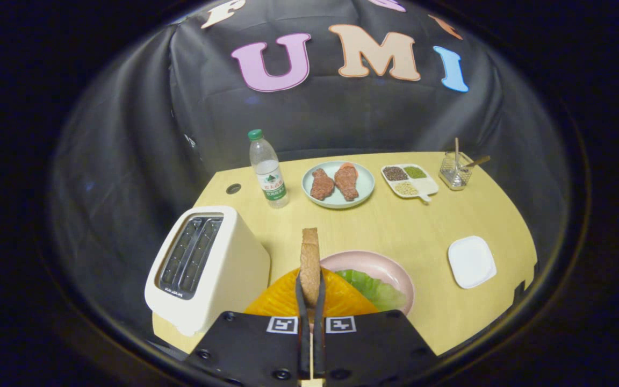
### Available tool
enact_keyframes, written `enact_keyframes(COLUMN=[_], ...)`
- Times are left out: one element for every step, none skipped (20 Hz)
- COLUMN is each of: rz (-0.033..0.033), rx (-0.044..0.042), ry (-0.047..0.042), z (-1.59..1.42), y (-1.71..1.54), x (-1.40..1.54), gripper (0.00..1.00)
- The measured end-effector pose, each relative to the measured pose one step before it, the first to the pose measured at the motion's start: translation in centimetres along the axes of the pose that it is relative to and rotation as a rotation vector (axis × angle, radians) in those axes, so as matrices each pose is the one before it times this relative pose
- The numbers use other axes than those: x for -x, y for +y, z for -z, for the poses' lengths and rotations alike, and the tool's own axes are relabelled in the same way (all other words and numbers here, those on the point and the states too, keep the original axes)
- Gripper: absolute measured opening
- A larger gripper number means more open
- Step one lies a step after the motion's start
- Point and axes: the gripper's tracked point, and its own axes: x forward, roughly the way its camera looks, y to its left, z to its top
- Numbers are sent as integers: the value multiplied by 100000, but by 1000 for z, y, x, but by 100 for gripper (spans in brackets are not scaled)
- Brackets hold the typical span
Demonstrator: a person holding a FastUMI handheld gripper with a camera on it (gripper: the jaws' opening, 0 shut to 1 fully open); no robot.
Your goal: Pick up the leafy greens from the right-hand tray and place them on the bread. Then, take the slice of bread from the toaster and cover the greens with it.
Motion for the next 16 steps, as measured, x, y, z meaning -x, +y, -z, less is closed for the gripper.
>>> enact_keyframes(rz=[-1070, -976, -931, -651, -618, -825, -1023, -1064, -96, 1159, 1335, 416, -404, -740, -161, 107], rx=[-2420, -2795, -2909, -2767, -2275, -1802, -2123, -2763, -3037, -2350, -1360, -1283, -1839, -2254, -2153, -2140], ry=[-677, -791, -796, -416, 75, 222, -123, -252, -291, 237, 823, 655, -11, -416, -275, 136], z=[266, 119, 158, 183, 345, 319, 180, 259, 221, 282, 521, 297, 134, -13, 79, 167], y=[-432, -341, -515, -374, -374, -349, -363, -280, -705, -919, -1042, -642, -392, -273, -490, -508], x=[-254, -155, -127, -209, -242, -23, -194, -175, -133, -263, -190, -216, -20, -165, 52, -54], gripper=[5, 5, 5, 5, 5, 5, 5, 5, 5, 5, 5, 5, 5, 5, 5, 6])
